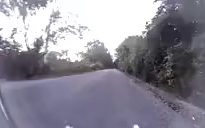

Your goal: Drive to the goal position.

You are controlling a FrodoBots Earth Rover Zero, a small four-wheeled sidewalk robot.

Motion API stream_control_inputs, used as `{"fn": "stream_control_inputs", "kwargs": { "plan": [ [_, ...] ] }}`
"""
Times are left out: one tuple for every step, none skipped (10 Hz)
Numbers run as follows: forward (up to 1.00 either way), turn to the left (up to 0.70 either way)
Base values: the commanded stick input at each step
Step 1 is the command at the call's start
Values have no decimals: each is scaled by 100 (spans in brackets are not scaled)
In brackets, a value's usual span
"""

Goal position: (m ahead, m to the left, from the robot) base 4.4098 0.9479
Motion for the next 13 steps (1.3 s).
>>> {"fn": "stream_control_inputs", "kwargs": {
  "plan": [
    [70,0],
    [70,0],
    [70,0],
    [70,0],
    [70,0],
    [70,0],
    [70,0],
    [70,0],
    [70,0],
    [70,0],
    [70,0],
    [70,0],
    [70,0]
  ]
}}
